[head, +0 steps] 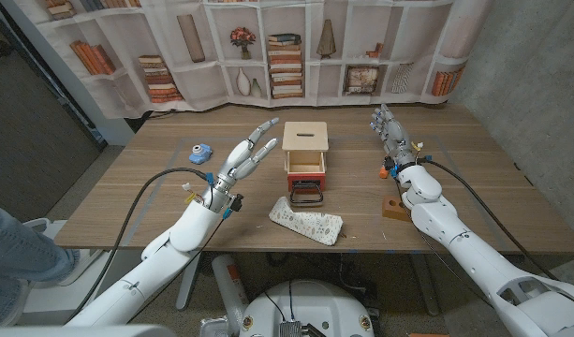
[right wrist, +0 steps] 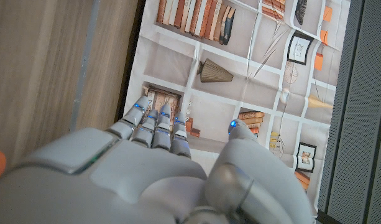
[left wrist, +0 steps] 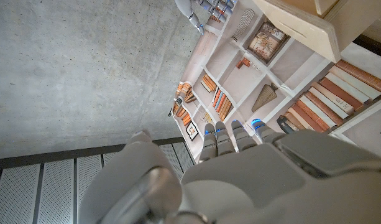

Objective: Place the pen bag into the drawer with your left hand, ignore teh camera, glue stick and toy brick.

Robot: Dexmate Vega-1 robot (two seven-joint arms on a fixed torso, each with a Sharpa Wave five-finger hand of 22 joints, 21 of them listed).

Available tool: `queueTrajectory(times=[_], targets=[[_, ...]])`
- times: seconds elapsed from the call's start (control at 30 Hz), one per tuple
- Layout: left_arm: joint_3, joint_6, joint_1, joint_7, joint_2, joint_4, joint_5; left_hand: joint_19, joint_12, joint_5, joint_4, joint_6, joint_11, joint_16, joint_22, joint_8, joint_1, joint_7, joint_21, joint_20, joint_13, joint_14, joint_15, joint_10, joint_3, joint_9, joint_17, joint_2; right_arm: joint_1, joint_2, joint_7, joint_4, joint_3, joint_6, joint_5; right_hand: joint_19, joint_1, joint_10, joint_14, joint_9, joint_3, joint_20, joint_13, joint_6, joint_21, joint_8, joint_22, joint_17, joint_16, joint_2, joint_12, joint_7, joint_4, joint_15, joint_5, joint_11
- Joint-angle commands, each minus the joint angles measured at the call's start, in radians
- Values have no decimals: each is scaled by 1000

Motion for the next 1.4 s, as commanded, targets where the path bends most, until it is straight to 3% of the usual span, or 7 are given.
queueTrajectory(times=[0.03, 0.9, 1.4], targets=[[-17, 29, 29, 35, 15, -44, 67, -26, 2, 7, -7, 10, 0, 0, 3, 1, 11, -4, -7, 4, 0, 3, 0, 10, 1, 6, 1, -3, 8, 10, 4, 8, -1, 6, 4, 13, 0, 10, 7, 2, -1, -19, 3, 8, -3, -3, 5, 5, -4, 6, -1, -3, -6, 0, -2, -2], [-45, 92, 90, 81, 67, -146, 169, -30, -1, 14, -18, 20, -2, -3, 3, 0, 28, -5, -18, 9, 0, 6, -2, 17, 0, 6, 0, -6, 6, 21, -3, -5, 5, 37, 1, 19, 2, 17, 15, 2, -1, -18, 3, 10, -13, -4, 6, 4, -3, 8, 0, -3, -12, -1, -2, -4], [-37, 182, 109, 127, 92, -216, 290, -29, -2, 19, -29, 32, -9, -3, 3, 1, 46, -6, -26, 11, 0, 13, -6, 25, 1, 6, 0, -7, 5, 20, 0, -2, 8, 39, 4, 23, 2, 19, 18, 2, -1, -19, 3, 12, -19, -3, 6, 4, -3, 8, 0, -2, -15, -2, -2, -5]])
